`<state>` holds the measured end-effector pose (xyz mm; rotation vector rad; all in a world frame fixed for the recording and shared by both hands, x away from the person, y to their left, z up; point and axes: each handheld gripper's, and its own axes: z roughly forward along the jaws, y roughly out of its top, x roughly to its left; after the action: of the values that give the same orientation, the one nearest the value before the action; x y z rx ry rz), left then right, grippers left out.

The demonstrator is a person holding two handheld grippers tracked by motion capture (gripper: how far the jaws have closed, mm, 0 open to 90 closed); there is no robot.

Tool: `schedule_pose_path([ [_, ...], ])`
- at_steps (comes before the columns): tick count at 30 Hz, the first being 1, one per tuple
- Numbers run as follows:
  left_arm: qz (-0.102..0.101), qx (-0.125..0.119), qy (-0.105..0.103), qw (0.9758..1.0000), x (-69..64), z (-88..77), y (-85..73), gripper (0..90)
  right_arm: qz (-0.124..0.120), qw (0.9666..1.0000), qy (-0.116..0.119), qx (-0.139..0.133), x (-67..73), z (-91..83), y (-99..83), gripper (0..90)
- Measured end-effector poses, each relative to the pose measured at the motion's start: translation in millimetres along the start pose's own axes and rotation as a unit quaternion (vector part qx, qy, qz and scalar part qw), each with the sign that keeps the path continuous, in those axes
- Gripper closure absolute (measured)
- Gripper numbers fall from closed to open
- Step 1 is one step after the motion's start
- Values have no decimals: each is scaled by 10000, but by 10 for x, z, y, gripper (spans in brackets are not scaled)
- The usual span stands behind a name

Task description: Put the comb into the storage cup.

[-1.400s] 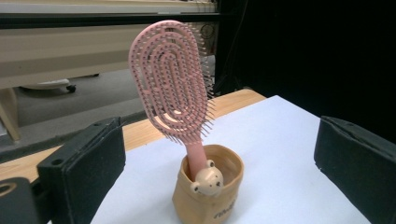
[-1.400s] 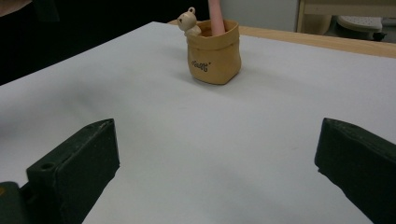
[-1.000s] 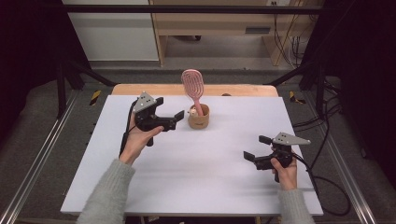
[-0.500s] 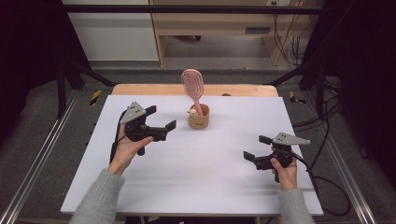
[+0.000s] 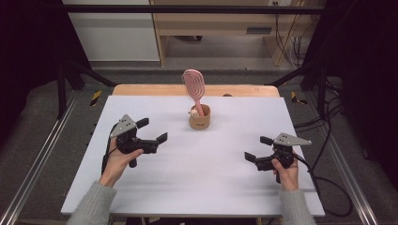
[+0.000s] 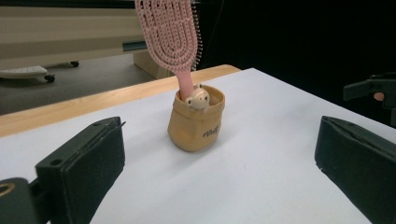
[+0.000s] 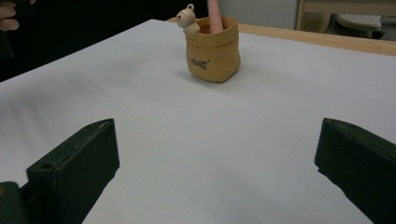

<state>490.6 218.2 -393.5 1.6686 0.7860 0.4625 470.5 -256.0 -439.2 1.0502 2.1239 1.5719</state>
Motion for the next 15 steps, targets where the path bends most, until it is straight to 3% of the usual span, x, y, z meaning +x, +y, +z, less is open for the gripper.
schedule_pose_path([
  [15, -228, 261, 96, 9994, 149, -215, -417, 13, -2, 10000, -9, 32, 2, 8, -6, 3],
])
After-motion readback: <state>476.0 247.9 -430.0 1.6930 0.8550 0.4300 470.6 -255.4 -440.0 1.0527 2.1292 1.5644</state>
